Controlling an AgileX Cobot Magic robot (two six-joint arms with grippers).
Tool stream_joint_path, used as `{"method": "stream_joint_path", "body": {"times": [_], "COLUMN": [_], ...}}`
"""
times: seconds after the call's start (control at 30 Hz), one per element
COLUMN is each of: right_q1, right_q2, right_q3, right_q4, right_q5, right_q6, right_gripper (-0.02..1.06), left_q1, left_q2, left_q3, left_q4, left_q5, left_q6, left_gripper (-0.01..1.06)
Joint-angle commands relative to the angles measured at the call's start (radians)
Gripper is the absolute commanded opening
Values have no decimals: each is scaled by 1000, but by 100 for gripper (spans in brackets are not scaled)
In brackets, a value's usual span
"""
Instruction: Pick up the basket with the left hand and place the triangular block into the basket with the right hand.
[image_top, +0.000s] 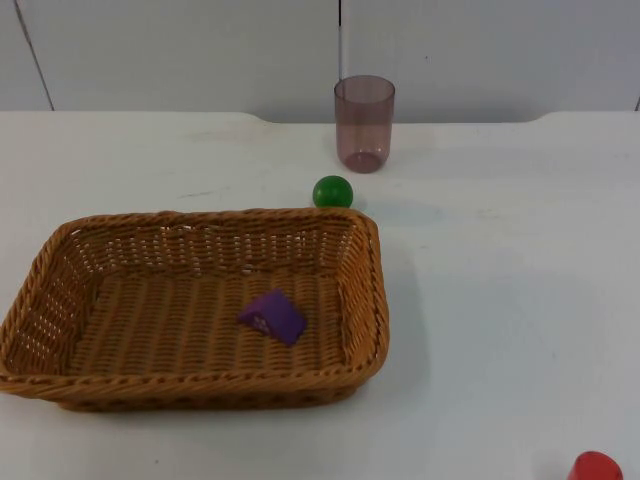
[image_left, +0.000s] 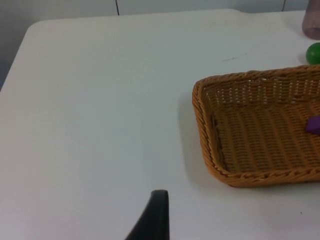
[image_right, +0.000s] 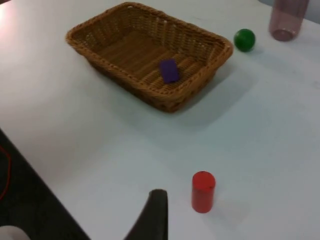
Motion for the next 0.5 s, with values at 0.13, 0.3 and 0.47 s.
{"method": "stream_joint_path", "body": {"times": [0.13,0.3,0.47], "right_q1": [-3,-3,-3], "right_q2": [-3,-3,-3], "right_q3": [-2,-2,-2], "right_q4": [52,54,54], "right_q5": [-3,-3,-3], "right_q6": [-69,-73,-73], "right_gripper": [82,82,106], "left_q1": [-7,-7,-7], "left_q2": [-4,-4,-4], "left_q3": [4,4,4], "left_q4": [-16,-16,-16], "left_q5": [-1,-1,-1], "left_q6": [4,4,4], "left_gripper": [88,105,105]}}
